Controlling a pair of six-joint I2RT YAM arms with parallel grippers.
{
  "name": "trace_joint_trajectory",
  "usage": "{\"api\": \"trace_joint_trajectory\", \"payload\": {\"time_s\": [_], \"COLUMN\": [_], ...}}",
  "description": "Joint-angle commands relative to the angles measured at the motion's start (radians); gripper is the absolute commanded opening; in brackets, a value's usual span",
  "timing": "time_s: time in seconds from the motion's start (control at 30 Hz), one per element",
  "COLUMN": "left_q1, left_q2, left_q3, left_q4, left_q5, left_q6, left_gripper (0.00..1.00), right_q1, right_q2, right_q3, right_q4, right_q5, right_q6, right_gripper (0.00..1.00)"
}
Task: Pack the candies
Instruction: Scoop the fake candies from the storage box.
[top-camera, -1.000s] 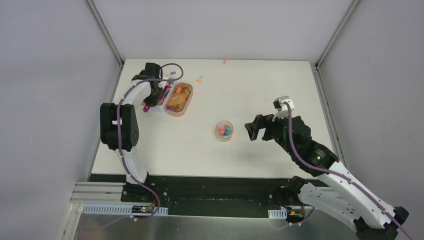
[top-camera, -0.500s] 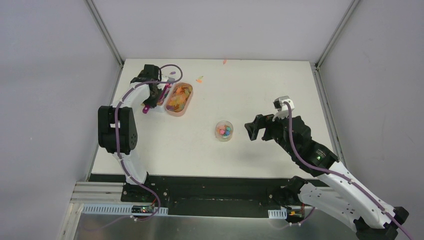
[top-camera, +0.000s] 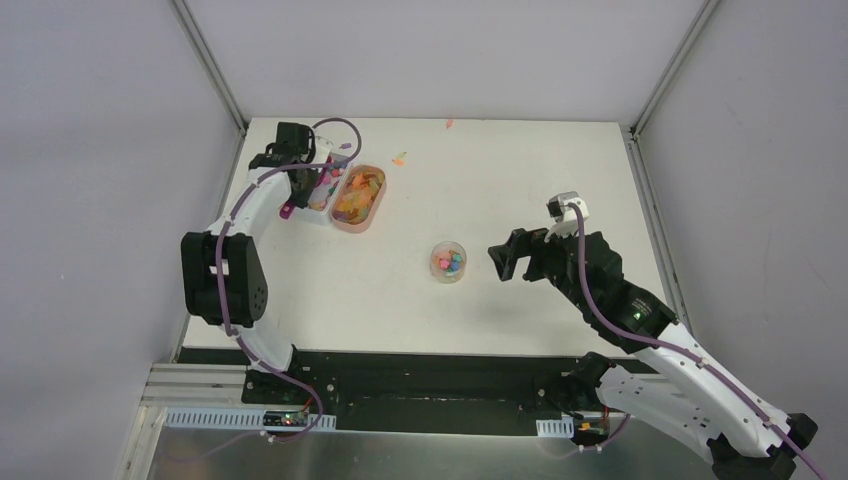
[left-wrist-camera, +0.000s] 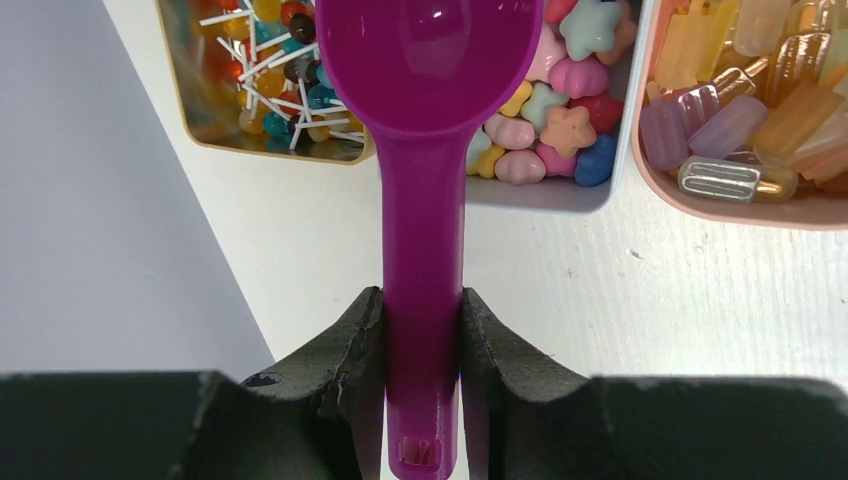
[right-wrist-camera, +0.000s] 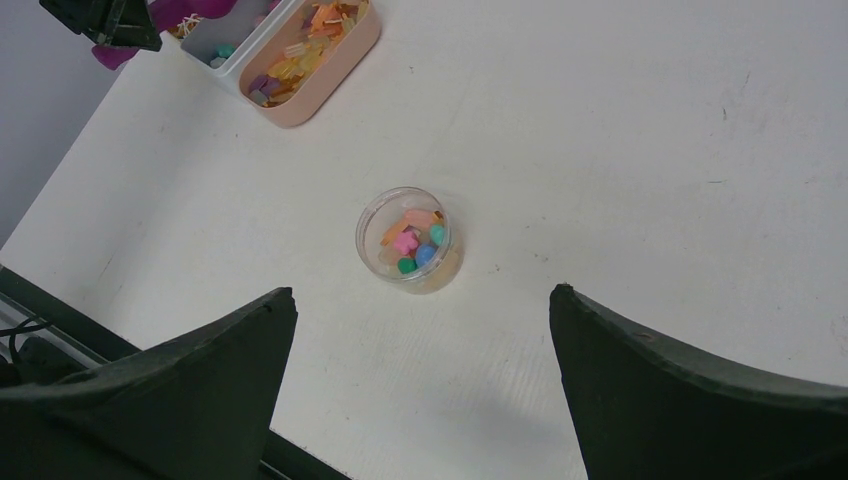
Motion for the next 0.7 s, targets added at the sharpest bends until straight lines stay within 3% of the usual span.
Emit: {"api": "trace_joint_trajectory", "payload": {"time_s": [0.0,0.2,0.67], "left_q1": [-0.002,-0.067,-0.284], "left_q2": [-0.1,-0.165,-0.302], "left_q3": [0.013,0.002,-0.025], "left_q4": [-0.008,-0.034,-0.083], "left_q5": [0.062,0.033,0.182], "left_q6": [0.047,0.096,0.089], "left_gripper": [0.0,0.0,0.0], "right_q1": [0.004,0.004,0.004], "right_q2": [-0.007,-0.012,-0.071], "right_q3": [0.006,0.007,0.013], "right_q4": [0.045,0.033,-0.02], "right_q5": [0.013,0.041,0.083], "right_q6": [-0.004,-0.022,-0.037], "right_gripper": [1.0,1.0,1.0]}}
